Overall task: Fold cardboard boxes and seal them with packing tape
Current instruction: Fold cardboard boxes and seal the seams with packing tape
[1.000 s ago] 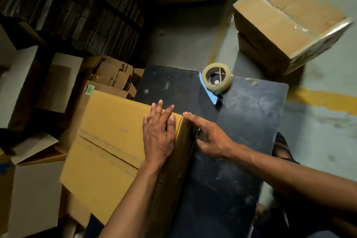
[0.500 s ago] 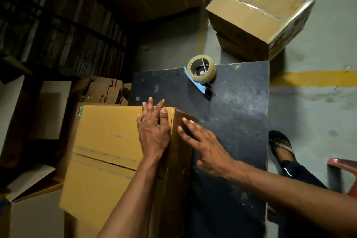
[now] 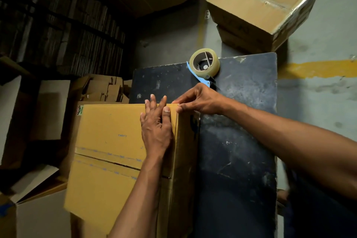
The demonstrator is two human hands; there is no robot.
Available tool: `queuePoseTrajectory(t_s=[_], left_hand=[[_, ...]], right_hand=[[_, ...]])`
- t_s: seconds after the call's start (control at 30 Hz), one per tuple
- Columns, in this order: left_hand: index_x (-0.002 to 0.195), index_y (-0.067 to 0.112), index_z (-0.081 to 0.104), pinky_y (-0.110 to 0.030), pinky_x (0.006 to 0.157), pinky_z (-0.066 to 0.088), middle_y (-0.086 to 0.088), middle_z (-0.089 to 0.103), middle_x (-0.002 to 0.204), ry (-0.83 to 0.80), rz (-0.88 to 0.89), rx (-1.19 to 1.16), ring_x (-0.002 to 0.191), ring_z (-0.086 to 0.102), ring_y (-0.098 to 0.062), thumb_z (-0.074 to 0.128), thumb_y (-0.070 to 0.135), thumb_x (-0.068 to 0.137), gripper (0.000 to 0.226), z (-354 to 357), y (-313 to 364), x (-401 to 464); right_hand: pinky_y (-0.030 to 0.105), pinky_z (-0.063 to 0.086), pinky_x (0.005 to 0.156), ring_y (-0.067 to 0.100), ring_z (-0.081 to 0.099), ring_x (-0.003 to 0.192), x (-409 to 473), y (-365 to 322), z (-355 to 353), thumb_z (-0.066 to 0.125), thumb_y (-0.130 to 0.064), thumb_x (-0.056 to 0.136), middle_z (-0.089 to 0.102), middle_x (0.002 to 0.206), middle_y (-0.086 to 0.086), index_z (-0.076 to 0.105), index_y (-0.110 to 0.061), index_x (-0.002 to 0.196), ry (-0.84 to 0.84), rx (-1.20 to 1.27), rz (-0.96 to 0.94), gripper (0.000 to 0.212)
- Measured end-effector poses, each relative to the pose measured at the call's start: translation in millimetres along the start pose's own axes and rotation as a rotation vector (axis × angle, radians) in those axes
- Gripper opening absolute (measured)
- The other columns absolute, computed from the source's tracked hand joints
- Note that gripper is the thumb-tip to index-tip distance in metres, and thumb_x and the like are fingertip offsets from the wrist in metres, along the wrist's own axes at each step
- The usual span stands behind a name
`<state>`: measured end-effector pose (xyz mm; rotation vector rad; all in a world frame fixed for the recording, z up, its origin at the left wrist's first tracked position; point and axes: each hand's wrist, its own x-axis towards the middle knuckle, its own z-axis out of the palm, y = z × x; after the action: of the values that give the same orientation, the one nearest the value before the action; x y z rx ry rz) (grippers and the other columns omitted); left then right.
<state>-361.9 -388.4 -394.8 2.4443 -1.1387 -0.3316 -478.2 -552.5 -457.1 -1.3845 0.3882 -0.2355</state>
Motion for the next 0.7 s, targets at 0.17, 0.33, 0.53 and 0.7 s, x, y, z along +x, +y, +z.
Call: queuePoseTrajectory(t_s=[0.17, 0.33, 0.53, 0.7], left_hand=[[0.147, 0.036, 0.051, -0.035, 0.127, 0.002, 0.009, 0.021, 0.167, -0.006, -0.008, -0.016, 0.157, 0.011, -0.008, 0.039, 0.048, 0.101, 0.049, 0, -1, 1], [0.148, 0.033, 0.051, -0.036, 0.127, 0.003, 0.009, 0.021, 0.166, -0.018, -0.018, -0.034, 0.157, 0.011, -0.008, 0.04, 0.046, 0.1, 0.051, -2, 2, 0], [0.148, 0.034, 0.05, -0.034, 0.126, 0.003, 0.012, 0.021, 0.164, -0.027, -0.019, -0.053, 0.154, 0.009, -0.002, 0.04, 0.047, 0.1, 0.051, -5, 4, -1], [0.15, 0.028, 0.049, -0.028, 0.126, 0.016, 0.003, 0.033, 0.165, 0.045, -0.025, -0.088, 0.154, 0.022, -0.006, 0.049, 0.033, 0.106, 0.045, -8, 3, -2]], right_hand=[[0.046, 0.055, 0.104, 0.015, 0.072, 0.11, 7, 16, -4, 0.084, -0.026, 0.083, 0.079, 0.109, -0.002, 0.08, -0.012, 0.113, -0.054, 0.058, -0.042, 0.033], [0.039, 0.057, 0.101, 0.012, 0.074, 0.104, -2, 29, -18, 0.085, -0.02, 0.081, 0.079, 0.107, -0.004, 0.079, -0.012, 0.112, -0.082, -0.04, -0.031, 0.032], [0.029, 0.049, 0.107, 0.0, 0.063, 0.122, -6, 23, -8, 0.079, -0.053, 0.083, 0.071, 0.129, -0.006, 0.064, -0.031, 0.139, -0.097, -0.01, -0.01, 0.063], [0.022, 0.054, 0.087, -0.001, 0.066, 0.107, 7, 29, 18, 0.059, -0.057, 0.097, 0.074, 0.122, -0.006, 0.067, -0.027, 0.135, 0.036, -0.312, -0.238, 0.049]])
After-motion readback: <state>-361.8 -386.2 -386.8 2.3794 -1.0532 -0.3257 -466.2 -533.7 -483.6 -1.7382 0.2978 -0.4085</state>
